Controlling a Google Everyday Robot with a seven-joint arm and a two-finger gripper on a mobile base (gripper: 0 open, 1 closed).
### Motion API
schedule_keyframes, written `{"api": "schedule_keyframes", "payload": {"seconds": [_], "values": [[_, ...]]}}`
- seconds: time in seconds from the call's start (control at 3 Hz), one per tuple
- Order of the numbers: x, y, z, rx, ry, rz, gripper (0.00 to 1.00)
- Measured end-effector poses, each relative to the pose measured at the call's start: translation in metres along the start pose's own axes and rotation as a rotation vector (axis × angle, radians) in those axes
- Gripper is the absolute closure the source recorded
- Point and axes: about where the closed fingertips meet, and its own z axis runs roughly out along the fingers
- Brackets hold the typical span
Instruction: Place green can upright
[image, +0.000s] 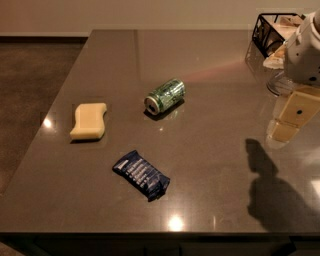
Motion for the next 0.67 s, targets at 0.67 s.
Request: {"api": "schedule_keyframes", "payload": {"seconds": [0.67], "values": [[-0.015, -0.016, 0.003, -0.002, -0.021, -0.010, 0.00]]}}
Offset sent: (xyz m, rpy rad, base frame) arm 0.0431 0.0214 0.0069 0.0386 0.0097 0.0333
